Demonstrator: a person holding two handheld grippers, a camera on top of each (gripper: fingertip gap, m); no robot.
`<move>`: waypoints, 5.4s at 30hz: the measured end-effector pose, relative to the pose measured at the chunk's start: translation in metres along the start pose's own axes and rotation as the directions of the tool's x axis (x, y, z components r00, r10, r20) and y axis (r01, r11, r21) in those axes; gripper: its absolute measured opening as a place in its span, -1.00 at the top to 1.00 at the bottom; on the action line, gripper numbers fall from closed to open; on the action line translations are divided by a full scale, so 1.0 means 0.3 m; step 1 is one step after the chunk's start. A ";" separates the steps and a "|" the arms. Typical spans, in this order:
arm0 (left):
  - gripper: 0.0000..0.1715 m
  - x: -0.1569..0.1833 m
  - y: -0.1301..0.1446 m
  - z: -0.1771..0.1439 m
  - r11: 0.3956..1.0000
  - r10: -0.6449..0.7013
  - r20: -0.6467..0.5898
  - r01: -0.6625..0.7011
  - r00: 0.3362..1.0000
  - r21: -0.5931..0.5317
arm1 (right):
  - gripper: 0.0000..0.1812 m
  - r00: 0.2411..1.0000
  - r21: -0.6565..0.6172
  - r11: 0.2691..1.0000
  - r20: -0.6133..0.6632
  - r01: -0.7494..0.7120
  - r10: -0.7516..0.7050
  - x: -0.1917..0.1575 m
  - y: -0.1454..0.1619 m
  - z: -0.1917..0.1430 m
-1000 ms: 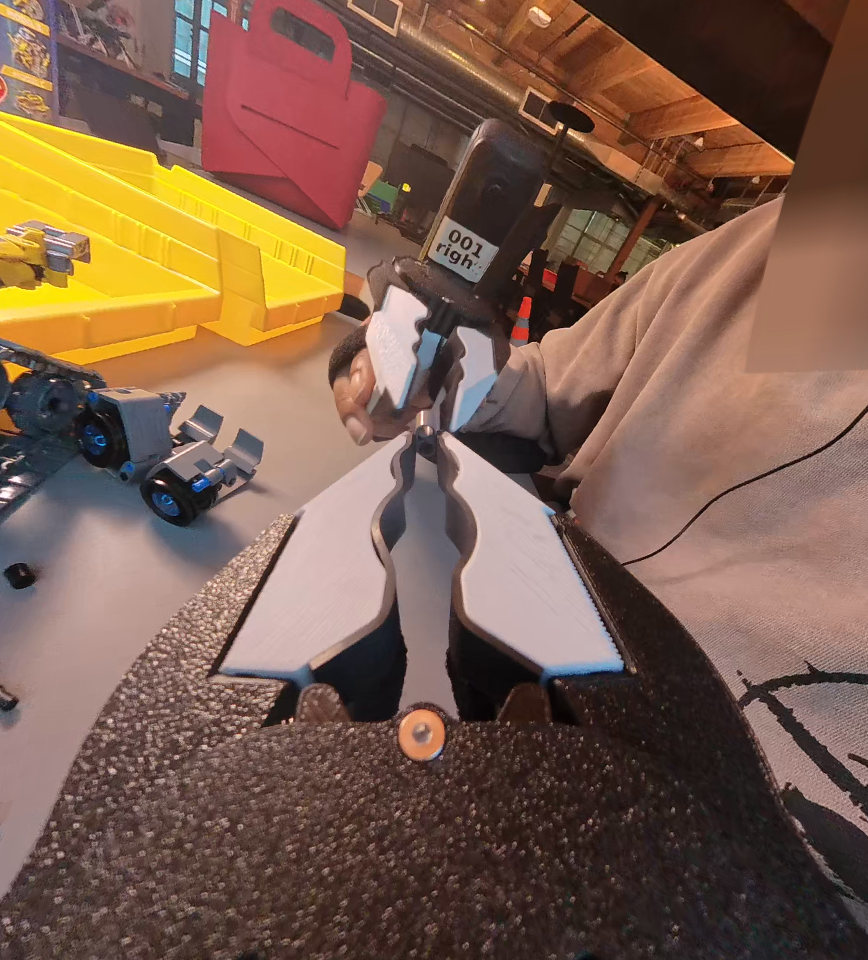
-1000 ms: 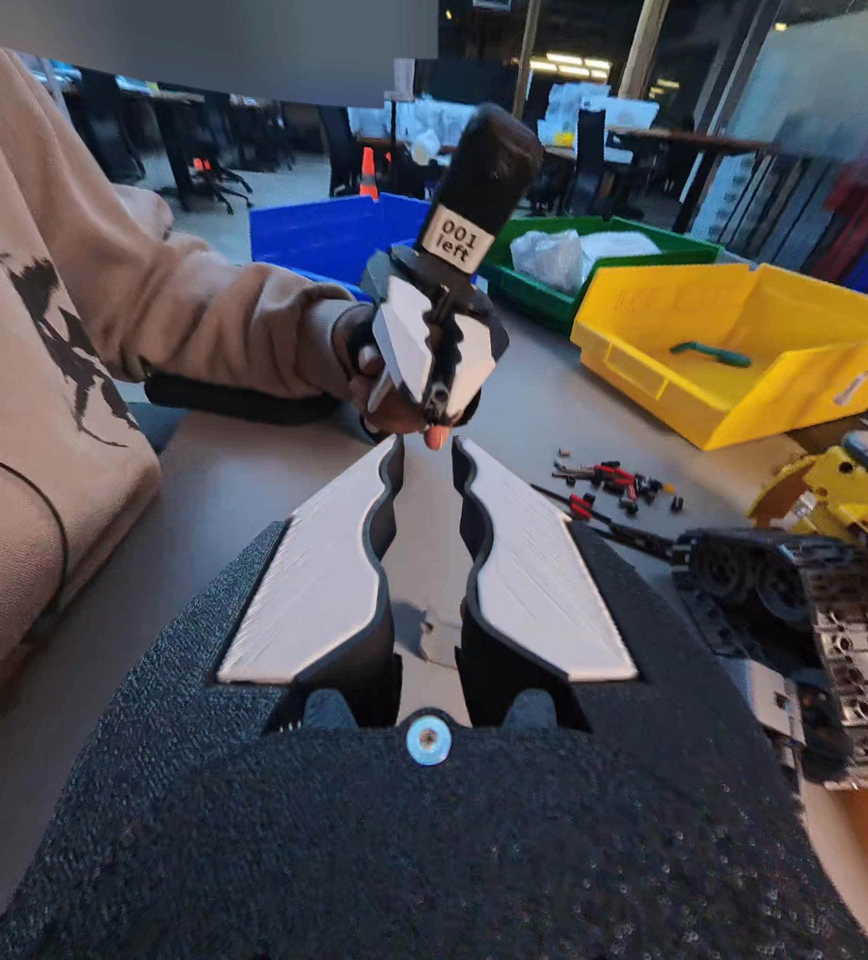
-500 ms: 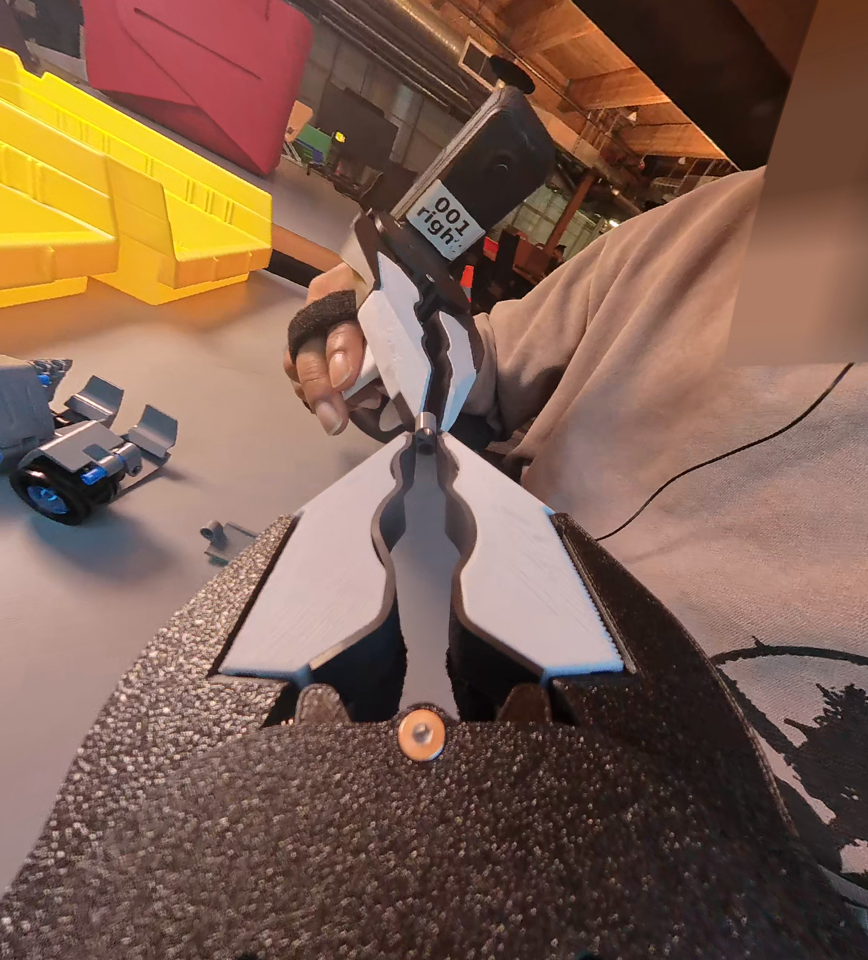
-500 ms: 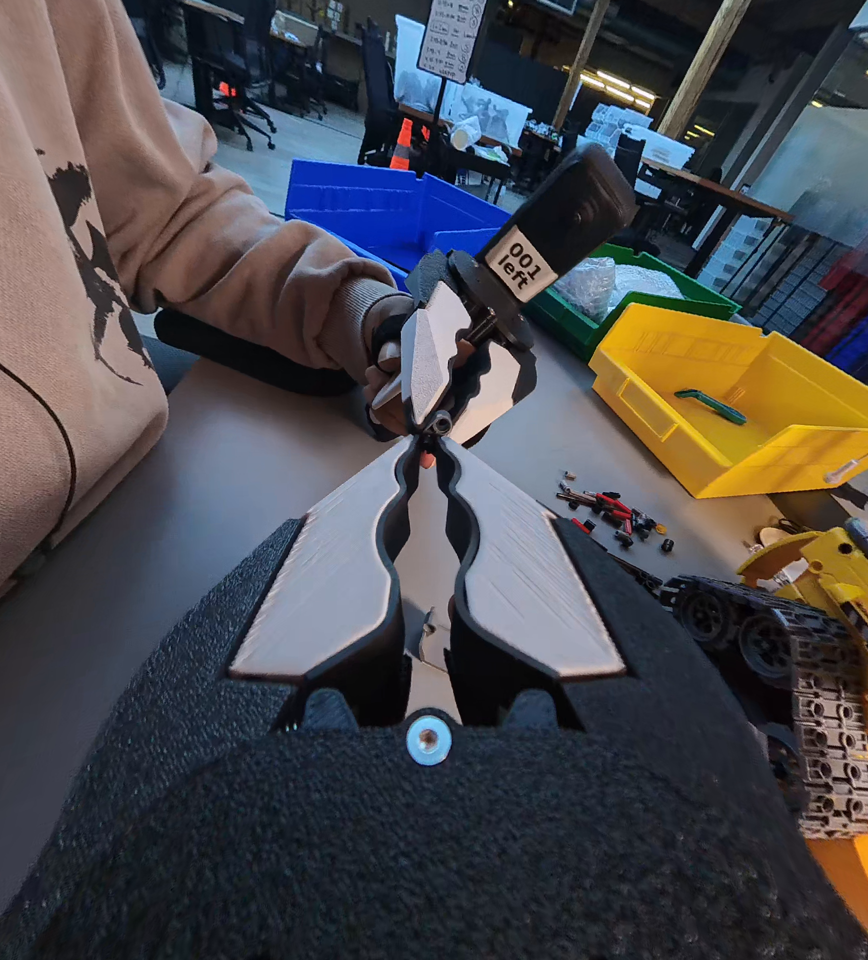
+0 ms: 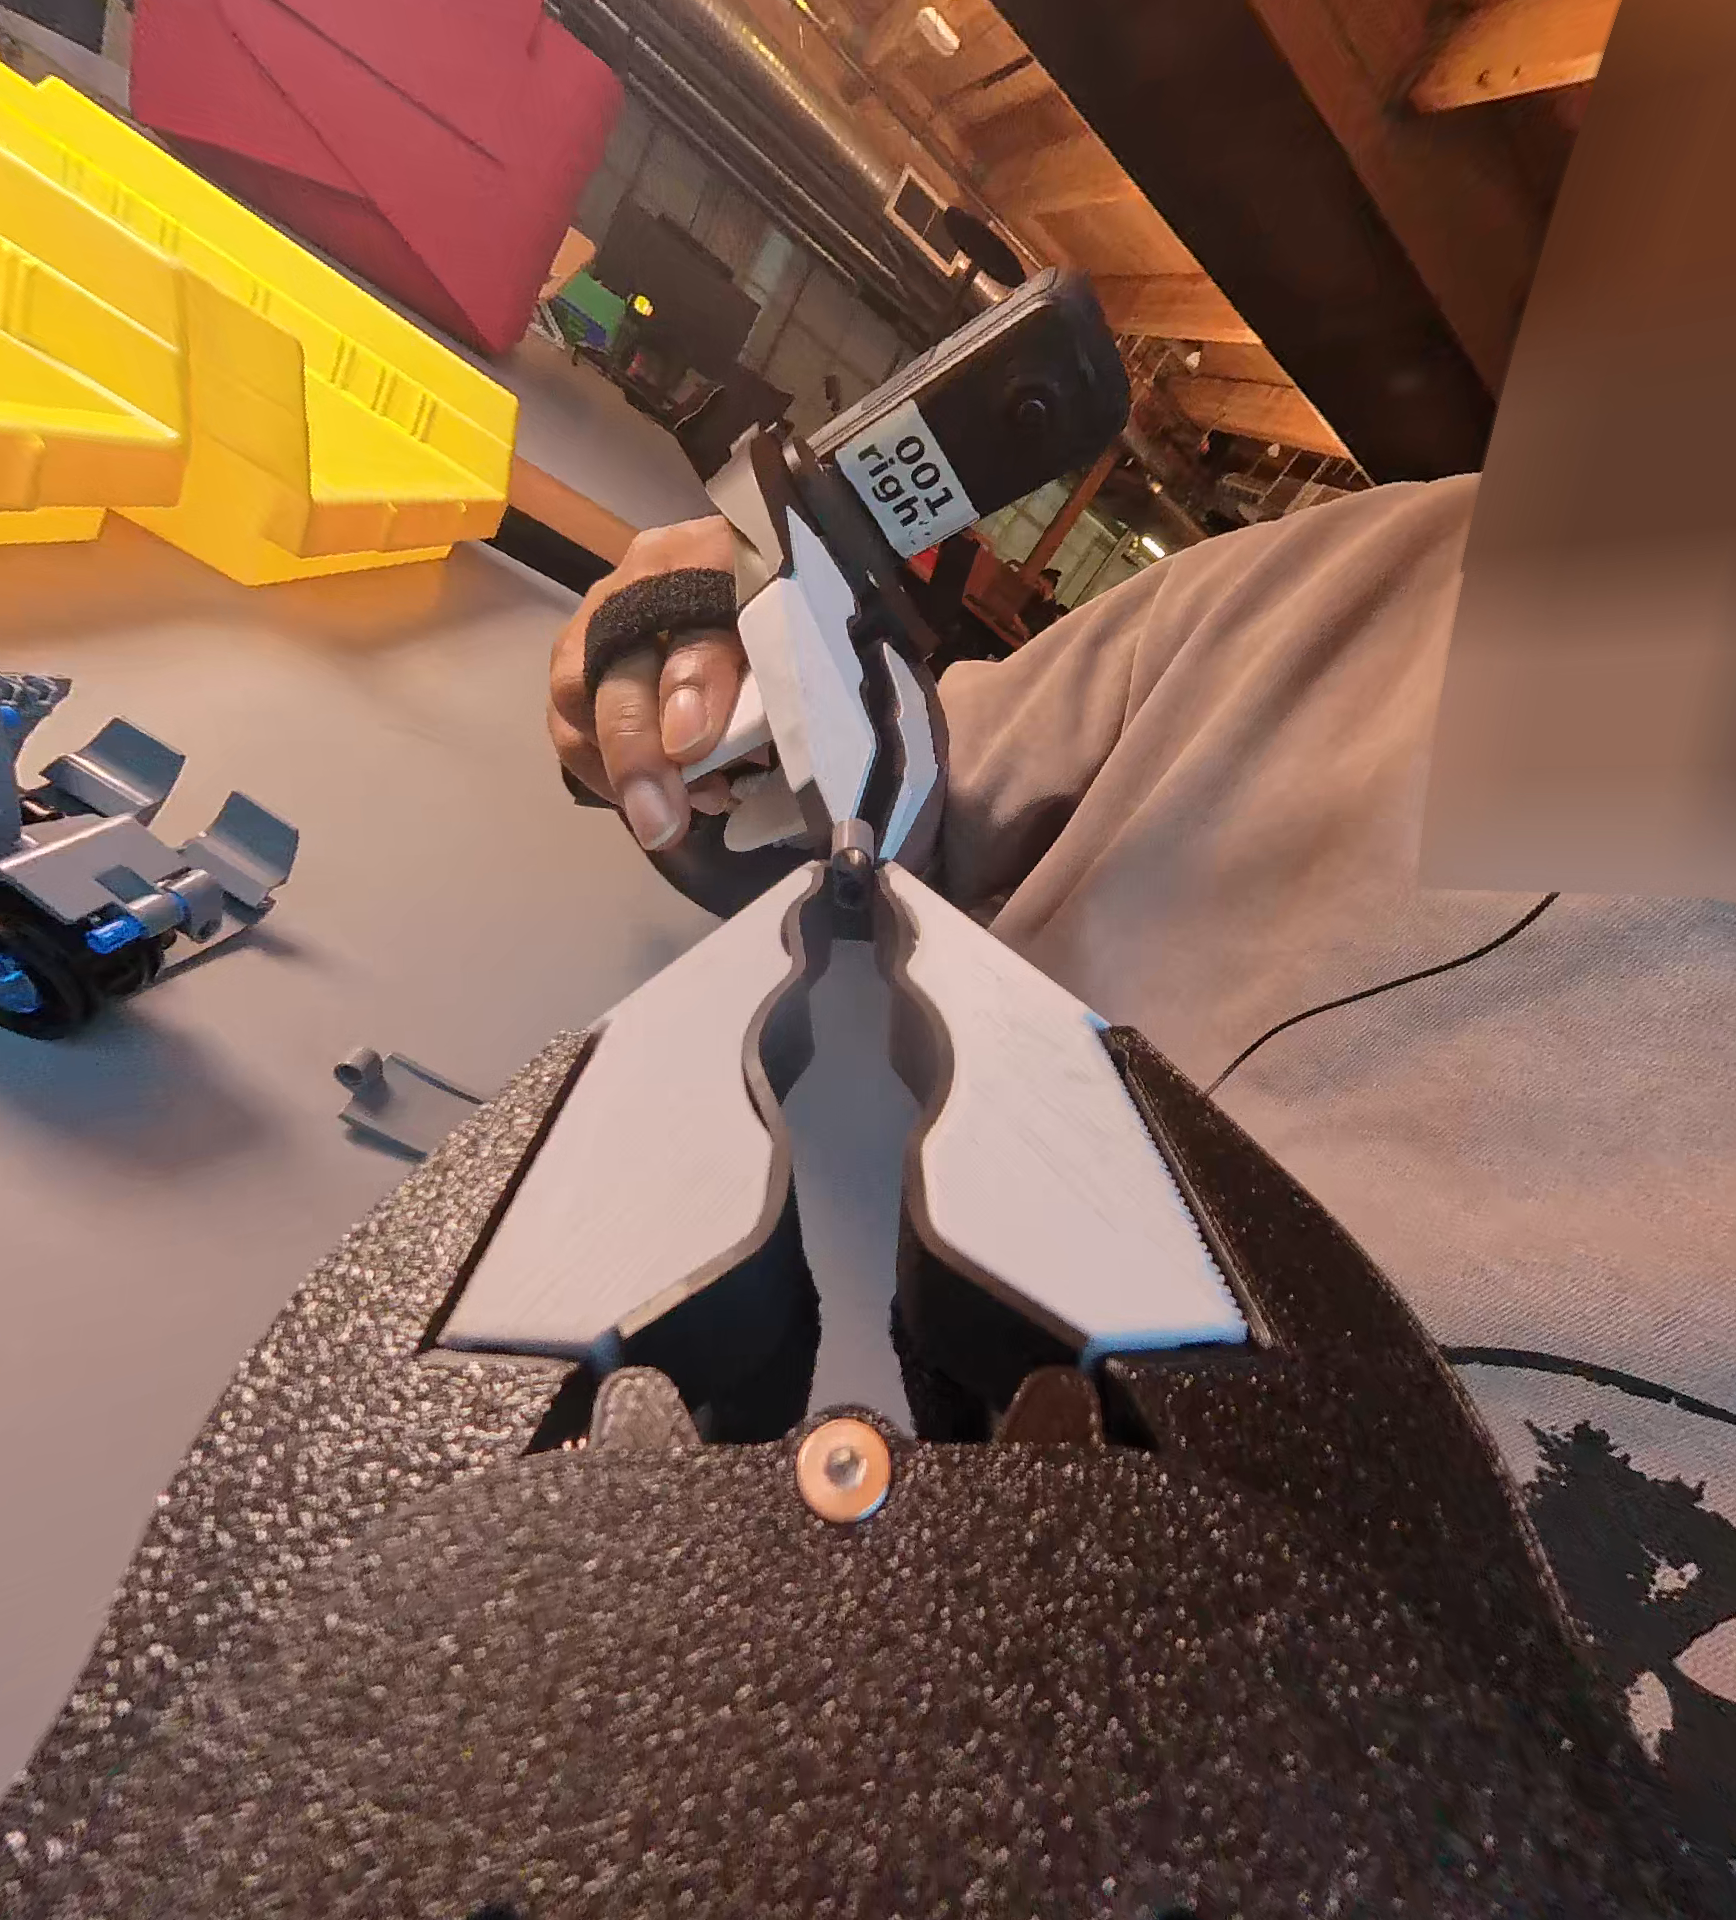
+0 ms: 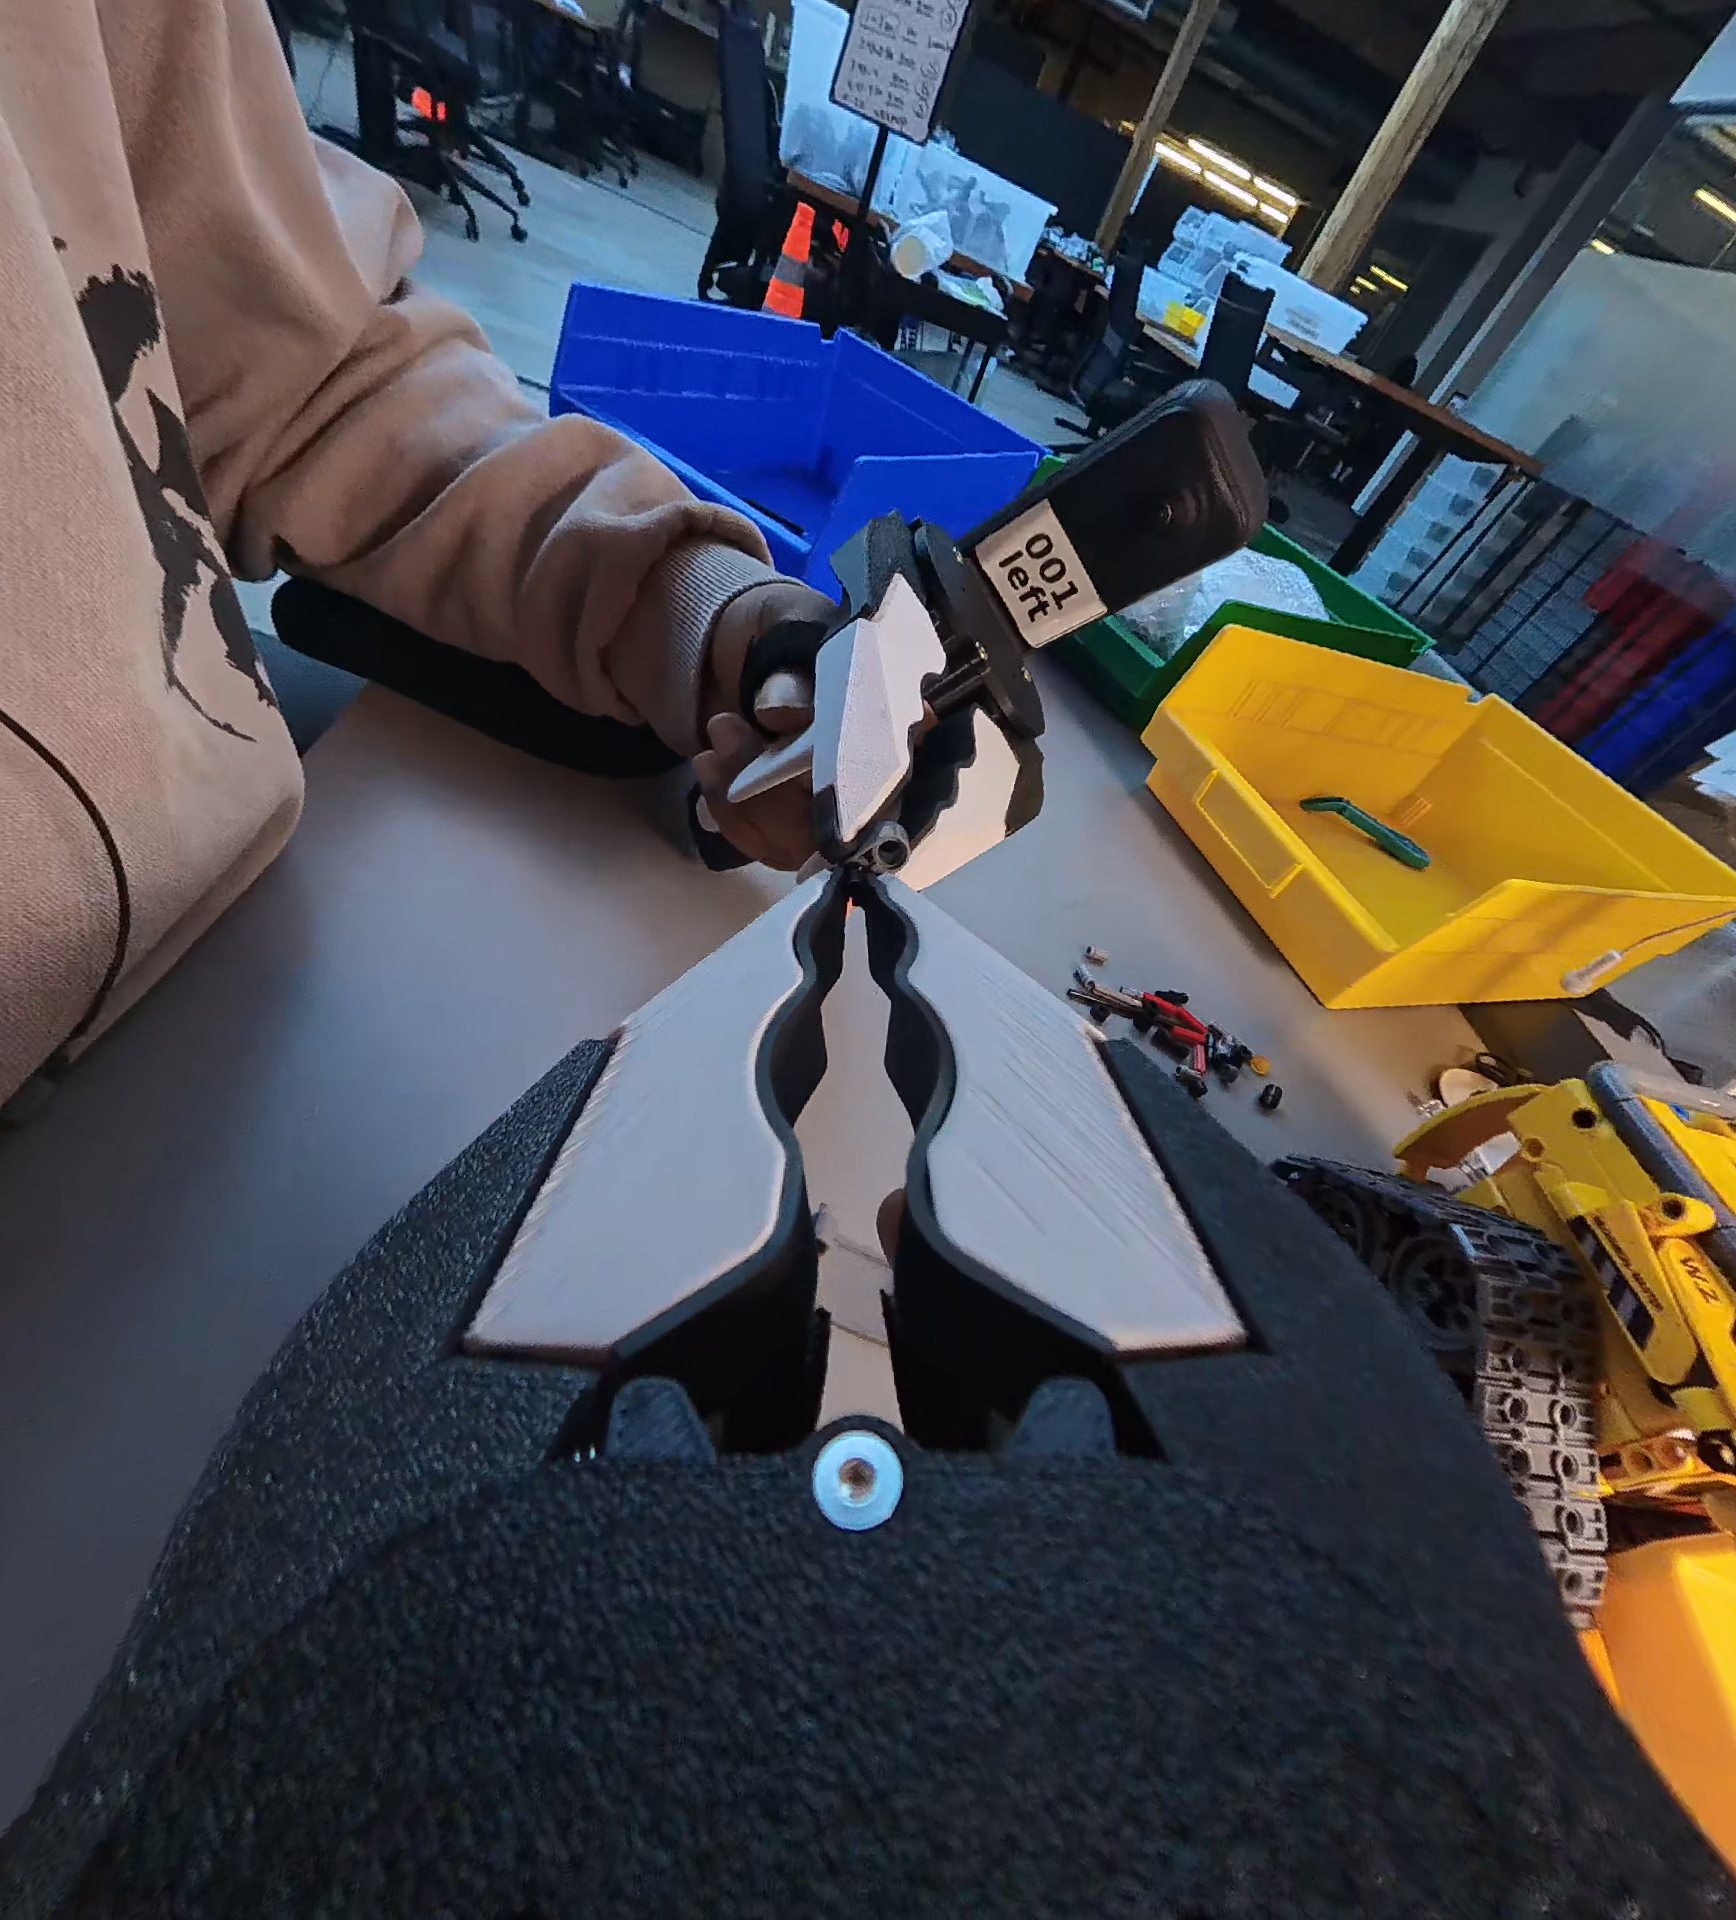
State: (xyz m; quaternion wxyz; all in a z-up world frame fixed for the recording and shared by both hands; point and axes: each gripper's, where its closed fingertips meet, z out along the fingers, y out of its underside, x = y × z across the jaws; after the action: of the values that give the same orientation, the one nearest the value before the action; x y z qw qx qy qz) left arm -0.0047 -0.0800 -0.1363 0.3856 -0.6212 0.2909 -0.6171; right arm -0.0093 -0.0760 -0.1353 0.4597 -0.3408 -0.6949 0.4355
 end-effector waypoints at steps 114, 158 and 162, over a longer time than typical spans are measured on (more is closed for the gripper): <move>0.69 -0.287 0.288 -0.029 0.712 0.566 0.375 -0.206 0.734 -0.672 | 0.77 0.791 0.052 0.894 -0.446 -0.445 0.419 0.495 0.068 -0.488; 0.95 -0.079 -0.168 -0.559 0.684 0.730 0.674 -0.159 0.117 -0.712 | 0.62 0.898 -0.166 0.900 -0.264 -0.403 0.353 0.228 0.231 -0.139; 0.95 0.039 -0.149 -0.933 0.775 0.631 0.762 0.144 -0.144 -0.615 | 0.61 0.900 -0.291 0.881 -0.345 -0.372 0.266 0.251 0.329 -0.166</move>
State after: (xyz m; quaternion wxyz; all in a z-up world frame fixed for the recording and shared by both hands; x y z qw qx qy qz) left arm -0.2864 -0.0995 -0.1089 0.4030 -0.8639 0.1839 0.2396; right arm 0.0185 0.0426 -0.1903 0.4111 -0.5890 -0.6181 0.3193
